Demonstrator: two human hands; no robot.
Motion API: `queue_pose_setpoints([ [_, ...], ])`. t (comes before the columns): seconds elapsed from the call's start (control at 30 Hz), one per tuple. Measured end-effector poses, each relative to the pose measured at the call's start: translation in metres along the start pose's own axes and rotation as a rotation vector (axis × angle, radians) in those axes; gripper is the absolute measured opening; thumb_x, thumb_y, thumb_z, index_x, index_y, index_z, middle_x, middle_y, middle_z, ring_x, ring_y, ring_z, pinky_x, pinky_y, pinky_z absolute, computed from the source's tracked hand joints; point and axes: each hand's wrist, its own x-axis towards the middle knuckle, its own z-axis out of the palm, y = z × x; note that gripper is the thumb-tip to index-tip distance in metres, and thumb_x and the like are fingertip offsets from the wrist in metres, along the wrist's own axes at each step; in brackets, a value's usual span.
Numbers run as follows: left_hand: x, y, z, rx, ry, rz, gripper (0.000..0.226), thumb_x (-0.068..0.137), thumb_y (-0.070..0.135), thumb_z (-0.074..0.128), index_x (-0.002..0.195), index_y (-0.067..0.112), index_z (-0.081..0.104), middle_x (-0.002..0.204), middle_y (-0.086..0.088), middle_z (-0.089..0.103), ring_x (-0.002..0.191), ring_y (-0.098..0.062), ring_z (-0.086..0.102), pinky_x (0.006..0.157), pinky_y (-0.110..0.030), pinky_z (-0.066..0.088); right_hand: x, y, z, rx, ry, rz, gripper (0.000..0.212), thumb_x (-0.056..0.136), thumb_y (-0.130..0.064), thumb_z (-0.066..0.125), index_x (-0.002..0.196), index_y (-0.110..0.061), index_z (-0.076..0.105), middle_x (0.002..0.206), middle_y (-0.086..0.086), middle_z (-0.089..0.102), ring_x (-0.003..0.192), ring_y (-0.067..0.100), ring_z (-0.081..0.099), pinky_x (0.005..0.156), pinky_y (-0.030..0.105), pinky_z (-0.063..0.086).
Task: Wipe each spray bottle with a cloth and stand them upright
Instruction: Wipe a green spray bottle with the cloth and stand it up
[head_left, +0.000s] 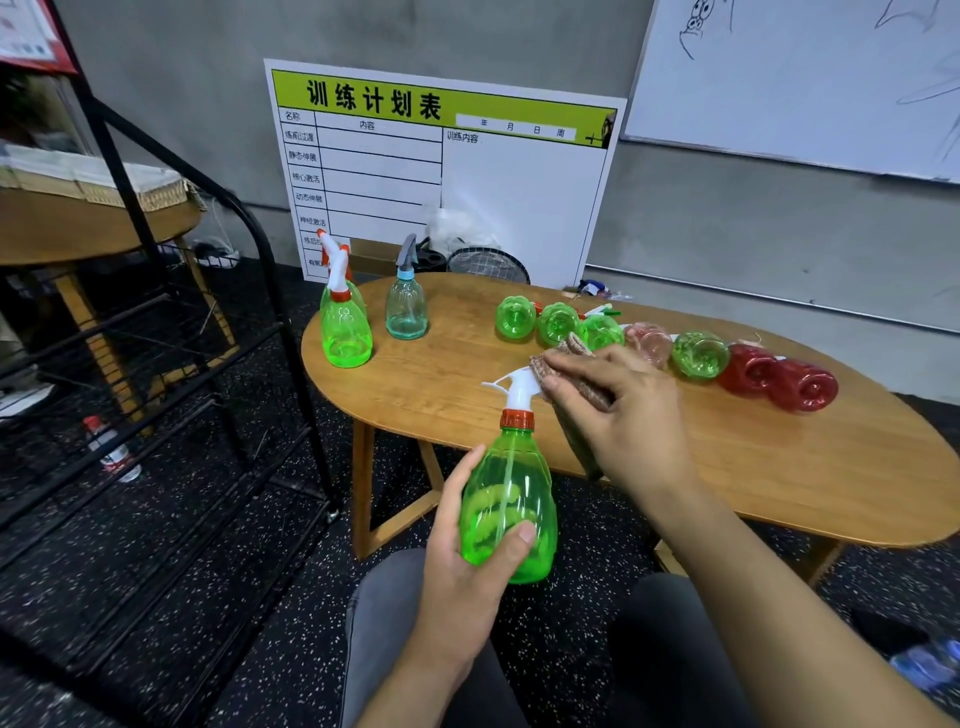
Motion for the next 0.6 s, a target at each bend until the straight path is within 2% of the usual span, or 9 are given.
queue_pose_setpoints([
  [0.07, 0.0, 0.0, 0.001, -0.007, 0.008, 0.001, 0.076, 0.083, 0.015, 0.077, 0.151, 0.029, 0.047, 0.13, 0.012, 0.072, 0.117, -0.014, 0.072, 0.092, -0.029, 0.06, -0.003, 0.002, 0.0, -0.024, -0.02, -0.012, 0.038, 0.091, -0.053, 0.066, 0.121, -0.032, 0.076, 0.091, -0.014, 0.063, 0.078, 0.004, 0.059, 0.071, 0.034, 0.057],
  [0.17, 0.0, -0.002, 0.001, -0.036, 0.029, -0.011, 0.076, 0.083, 0.015, 0.077, 0.151, 0.03, 0.048, 0.13, 0.006, 0.073, 0.118, -0.018, 0.072, 0.093, -0.032, 0.06, -0.015, 0.007, -0.003, -0.055, -0.044, -0.022, 0.035, 0.093, -0.053, 0.066, 0.121, -0.034, 0.077, 0.091, -0.013, 0.063, 0.075, 0.011, 0.062, 0.065, 0.04, 0.057],
  [0.3, 0.003, -0.001, -0.001, -0.076, 0.046, -0.014, 0.076, 0.082, 0.015, 0.077, 0.151, 0.031, 0.049, 0.13, 0.004, 0.073, 0.119, -0.019, 0.071, 0.087, -0.029, 0.06, -0.032, 0.015, -0.013, -0.109, -0.114, -0.021, 0.035, 0.093, -0.054, 0.065, 0.12, -0.035, 0.078, 0.089, -0.015, 0.062, 0.073, 0.009, 0.061, 0.06, 0.038, 0.056],
  [0.33, 0.004, -0.001, -0.001, -0.082, 0.05, -0.017, 0.075, 0.083, 0.015, 0.077, 0.151, 0.032, 0.049, 0.13, 0.003, 0.073, 0.119, -0.02, 0.071, 0.087, -0.029, 0.06, -0.033, 0.014, -0.016, -0.092, -0.118, -0.017, 0.036, 0.092, -0.054, 0.065, 0.118, -0.034, 0.078, 0.088, -0.015, 0.063, 0.074, 0.007, 0.061, 0.063, 0.035, 0.056],
  [0.4, 0.003, -0.001, -0.002, -0.078, 0.05, -0.019, 0.076, 0.083, 0.02, 0.082, 0.151, 0.033, 0.05, 0.133, 0.001, 0.072, 0.121, -0.021, 0.07, 0.09, -0.032, 0.06, -0.027, 0.009, -0.02, -0.042, -0.075, -0.012, 0.036, 0.09, -0.05, 0.068, 0.117, -0.029, 0.079, 0.088, -0.015, 0.065, 0.077, 0.002, 0.061, 0.067, 0.02, 0.053],
  [0.47, 0.003, -0.001, -0.001, -0.061, 0.047, -0.013, 0.08, 0.079, 0.03, 0.084, 0.151, 0.034, 0.049, 0.136, 0.003, 0.07, 0.124, -0.02, 0.069, 0.093, -0.033, 0.06, -0.018, 0.002, -0.021, 0.001, -0.001, -0.013, 0.033, 0.091, -0.044, 0.072, 0.118, -0.026, 0.079, 0.091, -0.013, 0.067, 0.079, 0.001, 0.061, 0.071, 0.014, 0.05],
  [0.53, 0.002, -0.001, 0.0, -0.052, 0.041, -0.004, 0.082, 0.077, 0.033, 0.083, 0.152, 0.033, 0.049, 0.138, 0.005, 0.069, 0.125, -0.019, 0.068, 0.097, -0.035, 0.059, -0.013, -0.002, -0.016, 0.0, 0.008, -0.024, 0.034, 0.092, -0.044, 0.07, 0.12, -0.026, 0.077, 0.092, -0.011, 0.066, 0.079, -0.001, 0.06, 0.072, 0.017, 0.051],
  [0.6, 0.002, 0.0, -0.001, -0.059, 0.042, -0.004, 0.082, 0.077, 0.032, 0.083, 0.152, 0.032, 0.049, 0.137, 0.003, 0.069, 0.124, -0.019, 0.068, 0.096, -0.034, 0.059, -0.016, 0.001, -0.011, -0.041, -0.058, -0.027, 0.035, 0.093, -0.049, 0.067, 0.122, -0.031, 0.076, 0.093, -0.012, 0.065, 0.077, 0.003, 0.06, 0.067, 0.029, 0.057],
])
